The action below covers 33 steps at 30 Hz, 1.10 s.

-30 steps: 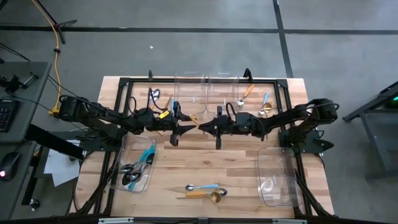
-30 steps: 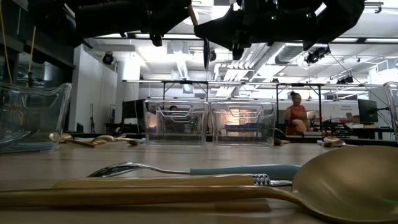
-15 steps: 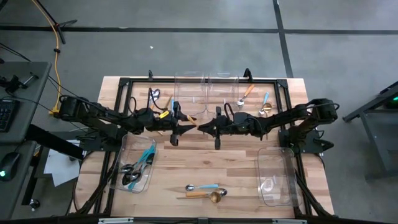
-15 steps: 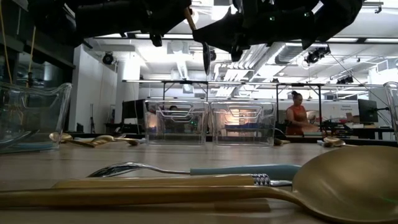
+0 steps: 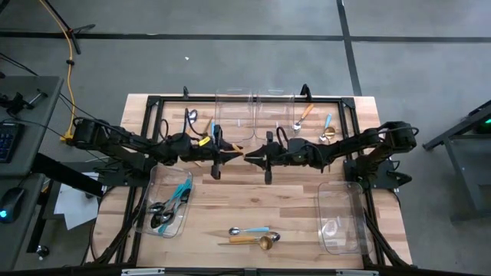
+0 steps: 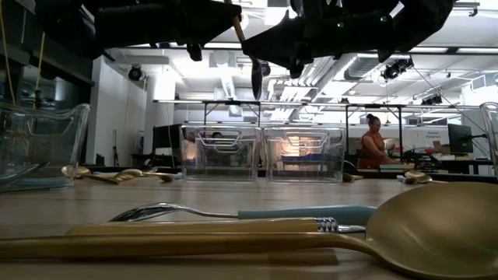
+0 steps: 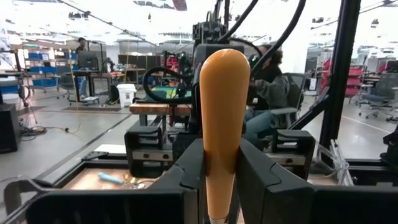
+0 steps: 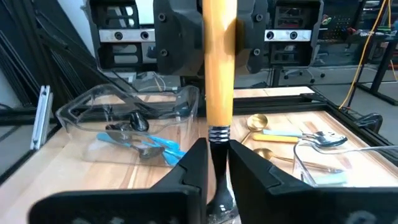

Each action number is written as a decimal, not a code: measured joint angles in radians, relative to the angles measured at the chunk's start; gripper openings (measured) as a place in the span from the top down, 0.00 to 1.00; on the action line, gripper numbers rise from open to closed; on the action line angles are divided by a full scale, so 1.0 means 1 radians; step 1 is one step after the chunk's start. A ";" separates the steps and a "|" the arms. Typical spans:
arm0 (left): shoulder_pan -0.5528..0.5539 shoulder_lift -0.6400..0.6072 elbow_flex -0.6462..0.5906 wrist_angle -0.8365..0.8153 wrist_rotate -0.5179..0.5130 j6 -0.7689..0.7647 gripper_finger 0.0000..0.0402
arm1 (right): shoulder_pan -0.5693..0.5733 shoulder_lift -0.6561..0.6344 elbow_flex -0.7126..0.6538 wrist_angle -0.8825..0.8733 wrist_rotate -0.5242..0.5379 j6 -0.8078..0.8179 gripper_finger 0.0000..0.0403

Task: Sort silverware by color (type)
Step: Put the yellow spoon into the top left transparent bin

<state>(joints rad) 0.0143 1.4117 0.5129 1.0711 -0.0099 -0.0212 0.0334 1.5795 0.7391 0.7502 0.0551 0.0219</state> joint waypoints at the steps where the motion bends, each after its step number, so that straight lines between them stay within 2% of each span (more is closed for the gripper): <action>1: 0.000 -0.002 0.000 -0.009 -0.002 0.004 0.90 | 0.000 0.000 0.000 -0.007 0.001 -0.008 0.86; 4: 0.000 -0.029 0.000 -0.062 -0.015 0.038 0.90 | 0.000 -0.023 0.000 -0.046 0.026 -0.036 0.82; 11: -0.001 -0.163 -0.005 -0.264 -0.144 0.084 0.90 | 0.000 -0.154 0.000 -0.256 0.133 -0.052 0.71; 16: 0.001 -0.234 -0.077 -0.256 -0.201 0.102 0.90 | 0.020 -0.246 -0.001 -0.420 0.277 -0.098 0.69; 21: 0.014 -0.281 -0.165 -0.113 -0.212 0.069 0.90 | 0.070 -0.324 -0.001 -0.536 0.483 -0.117 0.69; 24: 0.014 -0.297 -0.197 -0.061 -0.211 0.066 0.90 | 0.094 -0.340 -0.001 -0.542 0.499 -0.142 0.69; 33: 0.011 -0.300 -0.198 -0.073 -0.173 0.051 0.90 | 0.104 -0.342 -0.002 -0.632 0.545 -0.161 0.69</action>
<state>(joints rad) 0.0250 1.1114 0.3145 0.9984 -0.1829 0.0296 0.1374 1.2376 0.7376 0.1183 0.6003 -0.1388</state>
